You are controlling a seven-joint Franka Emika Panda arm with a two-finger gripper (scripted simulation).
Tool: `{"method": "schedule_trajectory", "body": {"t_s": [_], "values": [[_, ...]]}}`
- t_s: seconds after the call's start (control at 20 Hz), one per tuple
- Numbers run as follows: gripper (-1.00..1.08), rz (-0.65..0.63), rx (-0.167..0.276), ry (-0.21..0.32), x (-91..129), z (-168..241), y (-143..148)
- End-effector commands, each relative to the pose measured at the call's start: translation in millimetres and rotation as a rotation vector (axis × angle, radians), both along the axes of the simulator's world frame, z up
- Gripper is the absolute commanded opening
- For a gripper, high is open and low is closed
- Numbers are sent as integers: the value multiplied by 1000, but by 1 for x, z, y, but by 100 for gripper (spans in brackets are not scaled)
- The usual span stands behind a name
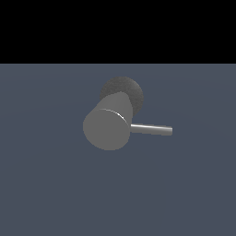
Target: Turn on the faucet by rotating a designated handle.
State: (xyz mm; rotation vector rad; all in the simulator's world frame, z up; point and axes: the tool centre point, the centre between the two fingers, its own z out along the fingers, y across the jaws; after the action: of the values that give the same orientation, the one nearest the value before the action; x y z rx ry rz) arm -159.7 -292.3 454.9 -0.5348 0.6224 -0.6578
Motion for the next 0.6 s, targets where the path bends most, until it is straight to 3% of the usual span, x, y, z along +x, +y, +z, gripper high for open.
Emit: {"method": "schedule_trajectory", "body": {"t_s": [0.0,0.55], "values": [[-100,-31,99,35,7,-28,-11],[-100,-146,501,258,29,-177,-24]]}}
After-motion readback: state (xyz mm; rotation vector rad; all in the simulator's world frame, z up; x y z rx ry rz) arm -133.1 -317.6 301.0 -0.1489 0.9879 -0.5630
